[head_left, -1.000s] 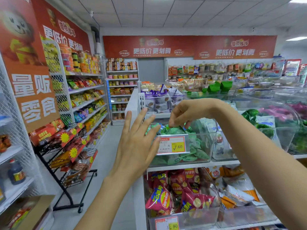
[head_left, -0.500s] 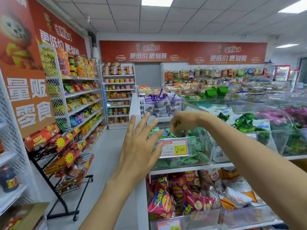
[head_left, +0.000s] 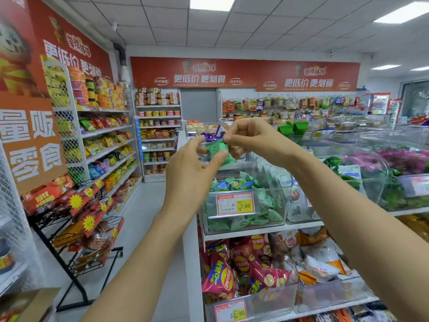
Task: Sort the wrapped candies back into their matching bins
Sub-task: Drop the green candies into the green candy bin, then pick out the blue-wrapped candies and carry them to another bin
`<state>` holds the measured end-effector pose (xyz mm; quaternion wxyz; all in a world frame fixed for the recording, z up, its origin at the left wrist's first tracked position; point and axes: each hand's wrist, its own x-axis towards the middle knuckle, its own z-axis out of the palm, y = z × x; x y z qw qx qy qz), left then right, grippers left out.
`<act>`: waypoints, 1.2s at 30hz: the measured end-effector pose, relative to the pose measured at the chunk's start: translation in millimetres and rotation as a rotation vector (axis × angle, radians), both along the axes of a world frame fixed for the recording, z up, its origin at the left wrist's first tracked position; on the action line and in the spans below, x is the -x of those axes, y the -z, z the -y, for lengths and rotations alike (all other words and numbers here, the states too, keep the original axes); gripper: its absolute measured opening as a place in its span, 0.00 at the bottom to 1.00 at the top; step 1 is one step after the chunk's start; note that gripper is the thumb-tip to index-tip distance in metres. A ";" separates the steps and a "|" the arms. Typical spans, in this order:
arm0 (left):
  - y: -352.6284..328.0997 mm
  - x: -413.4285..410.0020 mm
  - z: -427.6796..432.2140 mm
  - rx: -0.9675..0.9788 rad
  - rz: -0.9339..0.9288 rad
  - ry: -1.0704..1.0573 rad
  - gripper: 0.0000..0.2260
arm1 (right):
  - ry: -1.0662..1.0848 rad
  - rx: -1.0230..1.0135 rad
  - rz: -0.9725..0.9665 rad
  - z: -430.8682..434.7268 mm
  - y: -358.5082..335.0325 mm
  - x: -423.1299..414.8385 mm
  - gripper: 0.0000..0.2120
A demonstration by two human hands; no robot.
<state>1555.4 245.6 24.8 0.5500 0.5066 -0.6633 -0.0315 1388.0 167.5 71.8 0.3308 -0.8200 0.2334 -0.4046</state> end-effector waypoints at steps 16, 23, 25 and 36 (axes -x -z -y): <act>-1.9 -24.3 11.5 0.038 -0.039 0.142 0.06 | 0.574 -0.126 -0.940 61.7 45.2 3.2 0.14; -2.2 -6.8 12.1 0.046 0.118 0.086 0.06 | 0.564 0.007 -0.982 67.1 44.2 3.3 0.09; -2.9 -0.5 15.8 0.020 0.183 0.061 0.05 | 0.555 0.070 -0.934 65.4 35.7 6.7 0.08; -5.1 21.4 39.9 -0.174 0.491 -0.139 0.14 | 0.433 0.035 -0.566 48.4 -3.5 37.2 0.06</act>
